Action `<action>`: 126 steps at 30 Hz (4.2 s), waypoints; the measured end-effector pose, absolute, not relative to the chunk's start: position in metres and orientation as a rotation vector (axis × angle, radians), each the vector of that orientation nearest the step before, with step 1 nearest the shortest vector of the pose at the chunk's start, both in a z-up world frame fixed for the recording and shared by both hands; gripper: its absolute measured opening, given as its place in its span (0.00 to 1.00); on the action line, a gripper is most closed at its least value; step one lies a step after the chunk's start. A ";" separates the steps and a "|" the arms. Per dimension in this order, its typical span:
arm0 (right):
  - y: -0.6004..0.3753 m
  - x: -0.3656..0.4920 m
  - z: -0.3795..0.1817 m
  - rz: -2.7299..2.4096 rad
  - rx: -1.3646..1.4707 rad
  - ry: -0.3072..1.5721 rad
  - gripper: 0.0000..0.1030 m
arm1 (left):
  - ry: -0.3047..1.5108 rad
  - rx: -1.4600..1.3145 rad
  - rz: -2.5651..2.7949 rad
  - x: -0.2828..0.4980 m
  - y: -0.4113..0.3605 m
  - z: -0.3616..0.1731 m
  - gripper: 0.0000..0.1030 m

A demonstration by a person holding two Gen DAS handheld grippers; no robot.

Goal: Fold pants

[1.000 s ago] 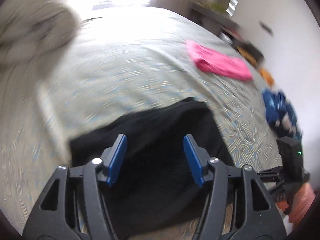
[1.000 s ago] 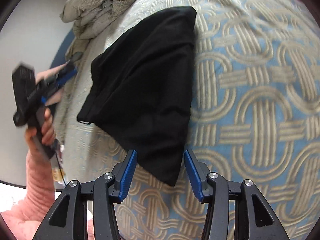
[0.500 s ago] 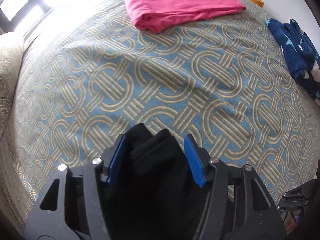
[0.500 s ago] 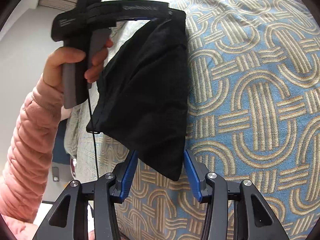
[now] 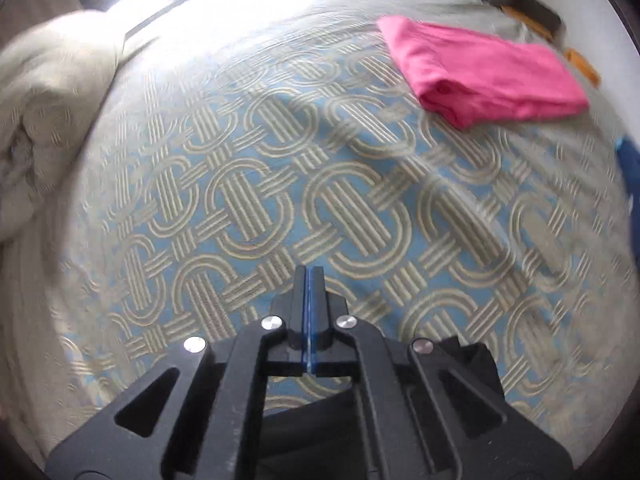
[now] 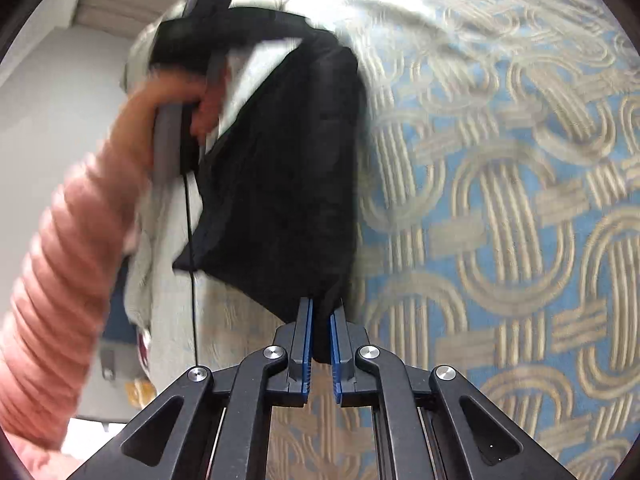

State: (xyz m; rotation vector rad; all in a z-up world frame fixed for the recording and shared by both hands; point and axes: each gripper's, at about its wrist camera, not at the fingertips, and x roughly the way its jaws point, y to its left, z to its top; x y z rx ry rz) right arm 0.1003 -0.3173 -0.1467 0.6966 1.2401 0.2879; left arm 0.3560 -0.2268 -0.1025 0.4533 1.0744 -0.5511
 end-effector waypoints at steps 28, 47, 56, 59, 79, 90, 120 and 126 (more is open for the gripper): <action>-0.348 0.102 -0.158 0.213 0.753 1.217 0.09 | 1.037 0.449 -0.743 0.312 -0.225 -0.081 0.34; -0.285 0.261 -0.153 0.201 0.347 1.268 0.04 | 1.110 0.183 -0.439 0.317 -0.012 -0.153 0.83; -0.307 0.231 -0.121 0.106 0.340 1.219 0.16 | 1.032 0.020 -0.509 0.291 0.022 -0.121 0.74; -0.309 0.230 -0.123 0.029 0.265 1.212 0.27 | 1.067 -0.027 -0.498 0.279 0.040 -0.125 0.74; -0.325 0.230 -0.154 0.121 0.437 1.251 0.62 | 1.204 -0.212 -0.664 0.251 0.032 -0.168 0.70; -0.321 0.235 -0.158 0.157 0.433 1.241 0.73 | 1.217 -0.210 -0.637 0.259 0.021 -0.174 0.79; -0.292 0.254 -0.112 0.132 0.397 1.125 0.15 | 0.998 -0.036 -0.526 0.241 -0.009 -0.120 0.24; -0.283 0.239 -0.070 0.142 0.368 1.070 0.15 | 0.928 0.026 -0.550 0.229 -0.024 -0.077 0.23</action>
